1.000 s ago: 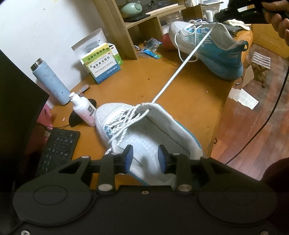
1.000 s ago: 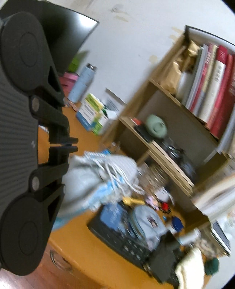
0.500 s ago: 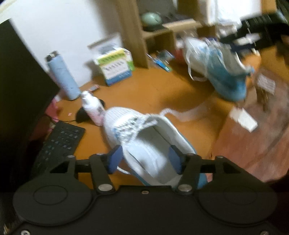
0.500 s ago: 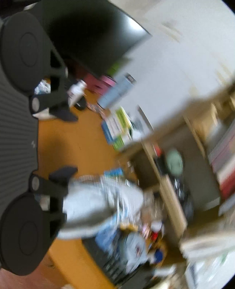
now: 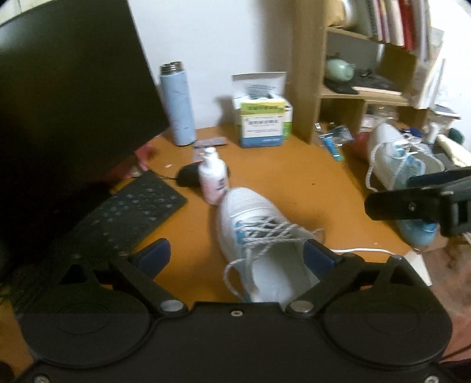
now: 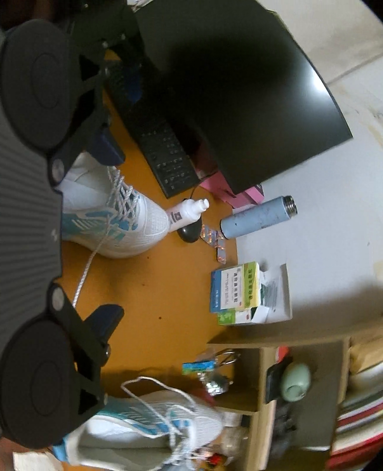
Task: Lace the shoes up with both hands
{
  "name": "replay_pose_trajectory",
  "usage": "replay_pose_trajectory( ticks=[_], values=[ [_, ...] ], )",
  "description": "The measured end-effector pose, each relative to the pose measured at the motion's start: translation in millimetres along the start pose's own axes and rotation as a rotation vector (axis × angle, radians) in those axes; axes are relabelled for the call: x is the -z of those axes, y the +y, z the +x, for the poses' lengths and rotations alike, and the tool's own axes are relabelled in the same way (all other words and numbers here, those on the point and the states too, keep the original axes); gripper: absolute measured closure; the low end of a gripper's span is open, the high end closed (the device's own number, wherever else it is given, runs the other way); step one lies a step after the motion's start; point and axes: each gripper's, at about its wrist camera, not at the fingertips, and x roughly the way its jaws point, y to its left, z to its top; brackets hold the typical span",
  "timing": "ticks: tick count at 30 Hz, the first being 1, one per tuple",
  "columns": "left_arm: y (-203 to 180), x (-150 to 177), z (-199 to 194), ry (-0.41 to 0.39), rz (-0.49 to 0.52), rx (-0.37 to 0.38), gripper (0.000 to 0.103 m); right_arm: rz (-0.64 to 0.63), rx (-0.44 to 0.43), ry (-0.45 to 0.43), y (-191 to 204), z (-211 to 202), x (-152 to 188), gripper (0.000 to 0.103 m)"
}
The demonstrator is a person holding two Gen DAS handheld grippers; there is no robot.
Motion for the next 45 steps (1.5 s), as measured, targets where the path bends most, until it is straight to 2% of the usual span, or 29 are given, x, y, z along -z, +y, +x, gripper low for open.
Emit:
replay_pose_trajectory(
  ticks=[3,7,10,13,17,22,28,45],
  values=[
    [6.2,1.2,-1.1,0.02,-0.054,0.022,0.005,-0.055,0.046,-0.003,10.2,-3.2,-4.0,0.001],
    [16.1,-0.2,-6.7,0.008,-0.151,0.067,0.002,-0.095,0.099,0.002,15.5,-3.5,-5.9,0.001],
    [16.0,-3.9,-7.1,0.038,-0.185,0.046,0.0,-0.092,0.132,0.021,14.3,-1.9,-8.8,0.001],
    [16.8,-4.2,-10.3,0.031,-0.207,0.051,0.0,-0.082,0.141,0.038,12.3,-2.7,-10.0,0.001],
    [18.3,-4.9,-14.8,0.032,-0.22,0.041,0.0,-0.065,0.17,0.049,8.9,-2.7,-10.4,0.001],
    [11.7,-6.0,-21.7,0.034,-0.189,-0.004,0.0,-0.053,0.198,0.08,5.2,-2.2,-7.0,0.001],
    [9.1,-6.5,-24.9,0.022,-0.182,-0.012,0.0,-0.076,0.207,0.12,7.5,-0.7,-2.0,0.001],
    [1.5,-8.4,-28.7,0.013,-0.197,-0.024,0.0,-0.13,0.221,0.119,10.2,-11.7,0.5,0.001]
  ],
)
